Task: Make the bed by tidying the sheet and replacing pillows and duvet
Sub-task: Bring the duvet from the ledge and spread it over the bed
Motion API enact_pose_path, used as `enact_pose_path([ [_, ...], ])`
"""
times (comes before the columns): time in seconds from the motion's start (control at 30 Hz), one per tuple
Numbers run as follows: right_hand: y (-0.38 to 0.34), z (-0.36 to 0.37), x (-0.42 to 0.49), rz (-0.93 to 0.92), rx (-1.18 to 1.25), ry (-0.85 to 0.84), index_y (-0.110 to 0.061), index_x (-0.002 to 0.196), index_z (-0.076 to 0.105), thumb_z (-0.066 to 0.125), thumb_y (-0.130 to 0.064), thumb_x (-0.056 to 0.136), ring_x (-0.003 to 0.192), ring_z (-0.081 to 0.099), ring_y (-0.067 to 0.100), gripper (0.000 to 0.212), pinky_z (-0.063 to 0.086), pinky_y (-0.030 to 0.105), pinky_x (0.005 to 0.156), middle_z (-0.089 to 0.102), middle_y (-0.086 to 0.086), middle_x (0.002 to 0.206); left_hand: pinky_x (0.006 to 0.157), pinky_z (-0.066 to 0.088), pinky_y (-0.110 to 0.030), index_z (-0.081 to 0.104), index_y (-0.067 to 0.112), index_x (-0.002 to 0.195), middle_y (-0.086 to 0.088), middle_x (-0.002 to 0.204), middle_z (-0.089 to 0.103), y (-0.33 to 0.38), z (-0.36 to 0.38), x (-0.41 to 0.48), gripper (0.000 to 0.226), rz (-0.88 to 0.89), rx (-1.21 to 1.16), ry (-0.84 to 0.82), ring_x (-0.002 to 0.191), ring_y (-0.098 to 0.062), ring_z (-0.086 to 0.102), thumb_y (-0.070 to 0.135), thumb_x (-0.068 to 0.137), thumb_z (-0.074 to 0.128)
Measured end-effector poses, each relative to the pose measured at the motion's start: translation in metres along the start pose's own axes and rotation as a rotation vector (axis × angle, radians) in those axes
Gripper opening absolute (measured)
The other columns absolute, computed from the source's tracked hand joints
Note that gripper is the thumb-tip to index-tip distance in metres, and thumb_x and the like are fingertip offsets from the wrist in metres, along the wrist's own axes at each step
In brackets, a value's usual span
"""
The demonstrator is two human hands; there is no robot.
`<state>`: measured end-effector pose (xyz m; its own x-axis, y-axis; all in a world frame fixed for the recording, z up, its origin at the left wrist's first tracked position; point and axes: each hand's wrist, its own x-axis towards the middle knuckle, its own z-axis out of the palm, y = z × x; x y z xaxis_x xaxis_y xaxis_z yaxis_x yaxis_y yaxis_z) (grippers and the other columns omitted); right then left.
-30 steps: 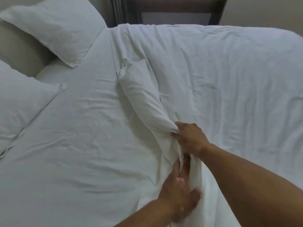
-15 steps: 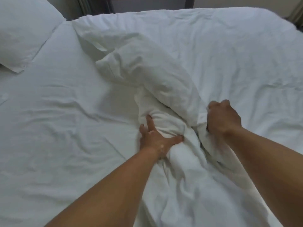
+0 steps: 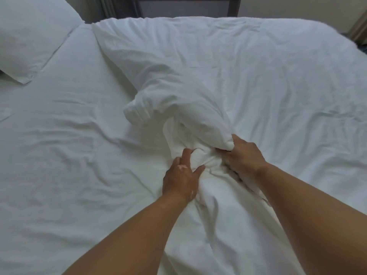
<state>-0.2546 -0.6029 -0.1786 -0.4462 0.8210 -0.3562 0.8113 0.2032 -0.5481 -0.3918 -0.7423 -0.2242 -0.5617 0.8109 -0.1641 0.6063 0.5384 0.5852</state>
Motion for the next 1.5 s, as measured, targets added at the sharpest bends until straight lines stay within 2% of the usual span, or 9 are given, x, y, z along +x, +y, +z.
enact_pose_path([
  [0.17, -0.021, 0.004, -0.036, -0.074, -0.239, 0.007, -0.035, 0.104, 0.056, 0.021, -0.086, 0.070, 0.095, 0.060, 0.024, 0.070, 0.050, 0.042, 0.084, 0.066, -0.011, 0.103, 0.081, 0.048, -0.038, 0.038, 0.033, 0.106, 0.003, 0.102, 0.064, -0.049, -0.049, -0.035, 0.025, 0.086, 0.006, 0.023, 0.094, -0.028, 0.060, 0.056, 0.098, 0.047],
  [0.57, -0.214, 0.159, -0.113, -0.049, -0.251, -0.171, -0.022, 0.101, 0.061, 0.052, -0.061, 0.093, 0.092, 0.063, 0.025, 0.041, 0.048, 0.035, 0.078, 0.068, 0.000, 0.098, 0.068, 0.039, -0.029, 0.029, 0.041, 0.093, 0.009, 0.091, 0.066, -0.289, -0.294, -0.194, 0.025, 0.080, 0.339, -0.083, 0.088, -0.018, 0.064, 0.061, 0.096, 0.044],
  [0.73, -0.300, 0.296, -0.182, -0.101, -0.307, -0.347, -0.024, 0.143, 0.042, 0.064, -0.057, 0.088, 0.112, 0.062, 0.026, 0.068, 0.049, 0.033, 0.094, 0.068, 0.006, 0.114, 0.077, 0.046, -0.031, 0.042, 0.046, 0.117, 0.022, 0.117, 0.064, -0.456, -0.369, -0.314, 0.039, -0.294, 0.500, -0.248, 0.103, -0.014, 0.065, 0.072, 0.090, 0.032],
  [0.87, -0.356, 0.389, -0.261, -0.271, -0.359, -0.578, -0.035, 0.151, 0.031, 0.066, -0.077, 0.072, 0.137, 0.042, 0.026, 0.097, 0.037, 0.036, 0.113, 0.039, 0.008, 0.151, 0.094, 0.048, -0.033, 0.050, 0.038, 0.135, 0.002, 0.128, 0.060, -0.479, -0.363, -0.326, 0.063, -0.316, 0.598, -0.569, 0.117, -0.021, 0.060, 0.076, 0.087, 0.039],
  [1.0, -0.358, 0.418, -0.318, -0.364, -0.602, -0.742, -0.039, 0.150, 0.022, 0.070, -0.083, 0.054, 0.144, 0.024, 0.028, 0.116, 0.034, 0.058, 0.111, 0.019, -0.001, 0.156, 0.106, 0.040, -0.044, 0.051, 0.029, 0.139, -0.004, 0.145, 0.039, -0.486, -0.383, -0.261, 0.086, -0.379, 0.595, -0.220, 0.134, -0.027, 0.040, 0.089, 0.078, 0.039],
  [1.07, -0.336, 0.440, -0.344, -0.532, -0.715, -0.570, -0.037, 0.137, 0.040, 0.071, -0.070, 0.050, 0.128, 0.047, 0.028, 0.098, 0.045, 0.067, 0.090, 0.039, -0.002, 0.137, 0.114, 0.031, -0.049, 0.021, 0.032, 0.156, -0.008, 0.160, 0.017, -0.508, -0.387, -0.236, 0.104, -0.506, 0.440, -0.151, 0.146, -0.032, 0.023, 0.089, 0.074, 0.049],
  [1.13, -0.313, 0.462, -0.356, -0.603, -0.738, -0.422, -0.031, 0.109, 0.058, 0.063, -0.054, 0.042, 0.091, 0.067, 0.027, 0.071, 0.053, 0.054, 0.061, 0.056, -0.003, 0.105, 0.116, 0.031, -0.050, 0.000, 0.029, 0.160, -0.014, 0.162, 0.018, -0.527, -0.375, -0.222, 0.124, -0.652, 0.254, -0.227, 0.147, -0.035, 0.025, 0.090, 0.068, 0.056],
  [1.3, -0.310, 0.466, -0.334, -0.660, -0.498, -0.410, -0.032, 0.090, 0.063, 0.056, -0.041, 0.067, 0.084, 0.067, 0.017, 0.026, 0.051, 0.033, 0.073, 0.071, -0.009, 0.090, 0.099, 0.046, -0.038, 0.047, 0.008, 0.135, -0.020, 0.134, 0.059, -0.514, -0.320, -0.221, 0.068, -0.533, 0.153, -0.158, 0.123, -0.037, 0.055, 0.058, 0.091, 0.060],
  [1.5, -0.334, 0.453, -0.358, -0.774, -0.420, -0.680, -0.027, 0.083, 0.049, 0.057, -0.042, 0.085, 0.078, 0.057, 0.019, 0.017, 0.040, 0.034, 0.066, 0.065, -0.005, 0.086, 0.098, 0.039, -0.038, 0.056, 0.003, 0.128, -0.023, 0.138, 0.055, -0.526, -0.382, -0.279, 0.053, -0.539, 0.218, -0.104, 0.125, -0.040, 0.051, 0.047, 0.100, 0.051],
])
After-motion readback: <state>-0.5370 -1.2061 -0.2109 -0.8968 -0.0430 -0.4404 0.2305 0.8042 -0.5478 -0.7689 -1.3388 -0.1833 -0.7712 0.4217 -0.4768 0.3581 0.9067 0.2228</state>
